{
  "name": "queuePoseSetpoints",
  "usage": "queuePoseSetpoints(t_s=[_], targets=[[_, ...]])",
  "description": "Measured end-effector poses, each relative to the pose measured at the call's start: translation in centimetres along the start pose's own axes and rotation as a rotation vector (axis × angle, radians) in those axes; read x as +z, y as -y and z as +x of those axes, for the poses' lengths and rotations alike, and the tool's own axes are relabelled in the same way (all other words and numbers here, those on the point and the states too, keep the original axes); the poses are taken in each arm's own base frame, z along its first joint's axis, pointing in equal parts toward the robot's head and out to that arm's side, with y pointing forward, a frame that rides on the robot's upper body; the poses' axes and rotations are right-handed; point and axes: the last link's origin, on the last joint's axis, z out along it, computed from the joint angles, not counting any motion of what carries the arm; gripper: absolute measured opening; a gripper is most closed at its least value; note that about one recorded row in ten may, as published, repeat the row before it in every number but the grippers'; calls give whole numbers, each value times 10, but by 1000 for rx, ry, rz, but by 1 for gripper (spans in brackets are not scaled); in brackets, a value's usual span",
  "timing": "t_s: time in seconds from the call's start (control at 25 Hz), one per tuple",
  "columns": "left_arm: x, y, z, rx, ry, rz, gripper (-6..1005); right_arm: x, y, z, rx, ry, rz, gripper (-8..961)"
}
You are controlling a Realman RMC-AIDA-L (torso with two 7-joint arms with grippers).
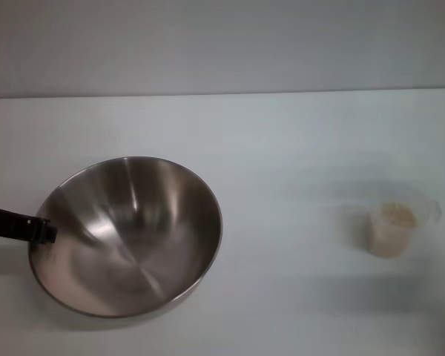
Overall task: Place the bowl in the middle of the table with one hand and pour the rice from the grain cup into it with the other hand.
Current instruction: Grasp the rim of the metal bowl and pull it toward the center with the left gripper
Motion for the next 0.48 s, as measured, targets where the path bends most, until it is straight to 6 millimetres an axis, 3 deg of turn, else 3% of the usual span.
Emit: queuePoseSetpoints(t_s=[0.48], targets=[[2,3,0,-4,10,30,168,0,0,0,-1,0,0,635]])
